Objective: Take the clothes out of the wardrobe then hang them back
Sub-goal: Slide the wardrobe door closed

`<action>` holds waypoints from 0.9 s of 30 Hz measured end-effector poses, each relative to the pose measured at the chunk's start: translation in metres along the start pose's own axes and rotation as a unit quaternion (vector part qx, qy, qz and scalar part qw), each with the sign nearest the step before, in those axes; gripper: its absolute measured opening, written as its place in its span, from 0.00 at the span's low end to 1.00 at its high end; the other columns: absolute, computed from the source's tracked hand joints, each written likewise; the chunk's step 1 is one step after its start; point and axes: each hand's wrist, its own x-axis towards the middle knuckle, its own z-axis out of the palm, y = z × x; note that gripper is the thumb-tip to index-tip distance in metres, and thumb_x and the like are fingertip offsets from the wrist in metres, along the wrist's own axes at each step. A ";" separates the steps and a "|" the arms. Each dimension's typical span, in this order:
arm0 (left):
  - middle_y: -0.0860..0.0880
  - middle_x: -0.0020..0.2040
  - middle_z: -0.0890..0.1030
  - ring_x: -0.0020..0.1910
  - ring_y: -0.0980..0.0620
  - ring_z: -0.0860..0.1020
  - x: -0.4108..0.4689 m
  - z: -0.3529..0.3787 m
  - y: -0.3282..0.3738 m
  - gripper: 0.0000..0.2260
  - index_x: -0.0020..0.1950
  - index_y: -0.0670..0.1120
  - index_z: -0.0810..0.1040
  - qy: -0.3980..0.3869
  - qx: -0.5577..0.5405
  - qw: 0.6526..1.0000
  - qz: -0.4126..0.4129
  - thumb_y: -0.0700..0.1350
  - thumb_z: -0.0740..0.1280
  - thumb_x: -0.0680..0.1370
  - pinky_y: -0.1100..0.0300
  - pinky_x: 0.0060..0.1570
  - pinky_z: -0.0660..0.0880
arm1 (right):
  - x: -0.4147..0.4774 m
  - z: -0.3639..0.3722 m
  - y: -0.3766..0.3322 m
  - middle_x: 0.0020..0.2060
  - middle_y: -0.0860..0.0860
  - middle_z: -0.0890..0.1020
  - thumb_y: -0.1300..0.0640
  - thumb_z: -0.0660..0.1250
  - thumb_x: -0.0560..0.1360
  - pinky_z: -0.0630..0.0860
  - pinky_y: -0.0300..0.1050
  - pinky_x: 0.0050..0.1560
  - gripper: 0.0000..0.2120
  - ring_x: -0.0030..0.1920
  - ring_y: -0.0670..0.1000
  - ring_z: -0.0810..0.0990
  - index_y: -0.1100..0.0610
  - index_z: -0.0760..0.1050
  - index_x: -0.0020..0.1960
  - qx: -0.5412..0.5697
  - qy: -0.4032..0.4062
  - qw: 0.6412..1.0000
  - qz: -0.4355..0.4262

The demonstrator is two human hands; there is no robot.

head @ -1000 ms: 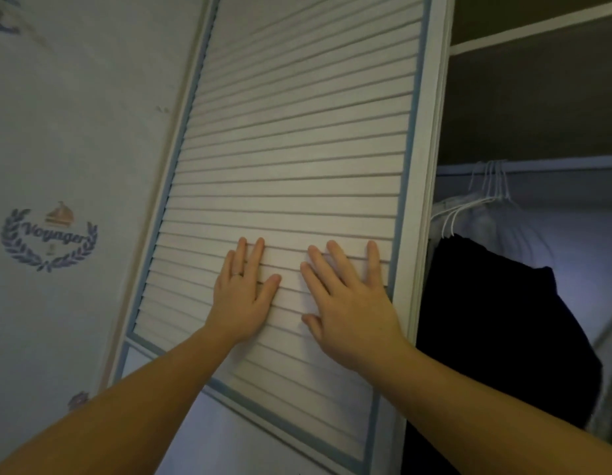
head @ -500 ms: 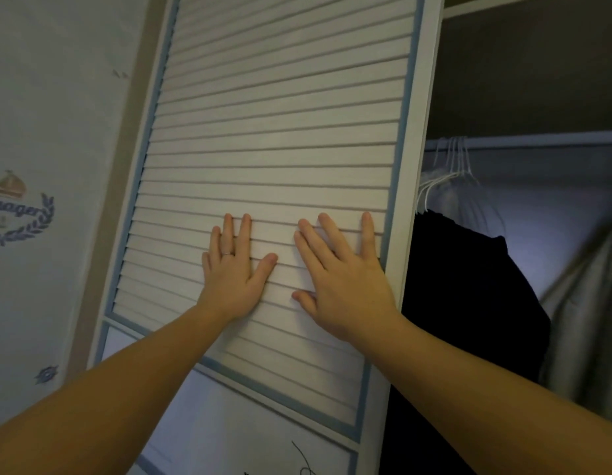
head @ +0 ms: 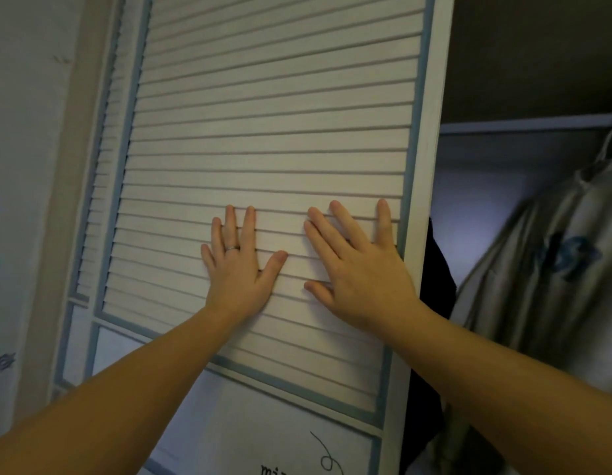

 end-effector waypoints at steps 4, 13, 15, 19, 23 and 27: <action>0.51 0.81 0.40 0.80 0.44 0.39 -0.015 0.009 0.034 0.38 0.80 0.59 0.40 0.017 0.006 1.000 0.008 0.73 0.46 0.74 0.35 0.75 0.44 | -0.028 -0.005 0.026 0.79 0.52 0.53 0.33 0.52 0.77 0.46 0.75 0.69 0.39 0.79 0.57 0.49 0.56 0.52 0.80 -0.007 -0.007 1.000 0.005; 0.49 0.82 0.41 0.80 0.43 0.39 -0.048 0.025 0.117 0.37 0.81 0.57 0.43 0.016 0.001 0.999 0.032 0.71 0.48 0.76 0.34 0.74 0.43 | -0.094 -0.023 0.091 0.79 0.51 0.52 0.33 0.50 0.78 0.47 0.75 0.69 0.38 0.79 0.56 0.48 0.55 0.51 0.80 -0.033 -0.023 0.999 0.016; 0.50 0.82 0.41 0.79 0.42 0.39 -0.056 0.028 0.135 0.38 0.81 0.57 0.43 0.012 0.005 0.999 0.039 0.71 0.48 0.76 0.33 0.74 0.44 | -0.108 -0.026 0.104 0.79 0.51 0.53 0.34 0.51 0.78 0.47 0.75 0.69 0.38 0.79 0.56 0.49 0.55 0.52 0.80 -0.035 -0.020 0.999 0.019; 0.50 0.82 0.41 0.79 0.42 0.38 -0.071 0.033 0.168 0.38 0.81 0.56 0.43 0.006 0.007 0.998 0.059 0.72 0.48 0.76 0.33 0.74 0.44 | -0.135 -0.031 0.131 0.79 0.50 0.54 0.34 0.52 0.78 0.49 0.75 0.69 0.37 0.79 0.56 0.50 0.54 0.53 0.80 -0.043 -0.015 0.999 0.024; 0.50 0.82 0.41 0.80 0.41 0.39 -0.084 0.039 0.200 0.38 0.81 0.56 0.45 0.001 0.009 0.997 0.076 0.71 0.49 0.75 0.32 0.73 0.44 | -0.163 -0.038 0.158 0.79 0.50 0.54 0.34 0.52 0.78 0.49 0.75 0.69 0.37 0.79 0.56 0.51 0.54 0.53 0.80 -0.059 -0.017 0.998 0.028; 0.50 0.82 0.41 0.80 0.41 0.40 -0.098 0.046 0.231 0.37 0.81 0.56 0.45 -0.001 0.013 0.995 0.099 0.71 0.49 0.76 0.32 0.73 0.44 | -0.190 -0.046 0.183 0.79 0.49 0.54 0.34 0.52 0.79 0.50 0.75 0.68 0.36 0.79 0.56 0.51 0.53 0.53 0.80 -0.075 -0.020 0.996 0.039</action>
